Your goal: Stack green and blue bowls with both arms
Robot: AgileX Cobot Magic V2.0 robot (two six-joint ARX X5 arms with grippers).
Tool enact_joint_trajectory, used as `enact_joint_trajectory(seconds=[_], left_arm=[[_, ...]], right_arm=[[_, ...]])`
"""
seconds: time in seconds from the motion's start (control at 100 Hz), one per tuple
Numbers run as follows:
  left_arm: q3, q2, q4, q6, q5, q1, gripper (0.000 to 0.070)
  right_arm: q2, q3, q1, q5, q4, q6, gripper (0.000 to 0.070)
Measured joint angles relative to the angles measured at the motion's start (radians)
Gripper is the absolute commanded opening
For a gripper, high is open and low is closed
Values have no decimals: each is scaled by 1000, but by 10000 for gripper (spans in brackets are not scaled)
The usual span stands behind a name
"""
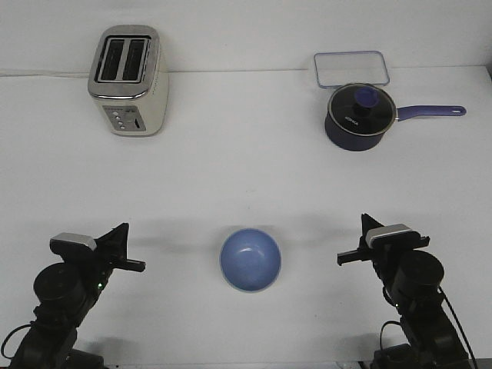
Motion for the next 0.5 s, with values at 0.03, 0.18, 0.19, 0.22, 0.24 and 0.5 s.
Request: enact_joint_trajectory(seconds=[0.03,0.18,0.19,0.22,0.24,0.5], left_arm=[[0,0,0,0,0,0,11],[0,-2,0,0,0,0,12],[0,-2,0,0,0,0,11],[0,-3,0,0,0,0,11],[0,-3,0,0,0,0,11],[0,-10,0,0,0,0,11]], right_arm=[[0,0,0,0,0,0,3],[0,0,0,0,0,0,3],[0,0,0,0,0,0,3],[0,0,0,0,0,0,3],[0,0,0,0,0,0,3],[0,0,0,0,0,0,3]])
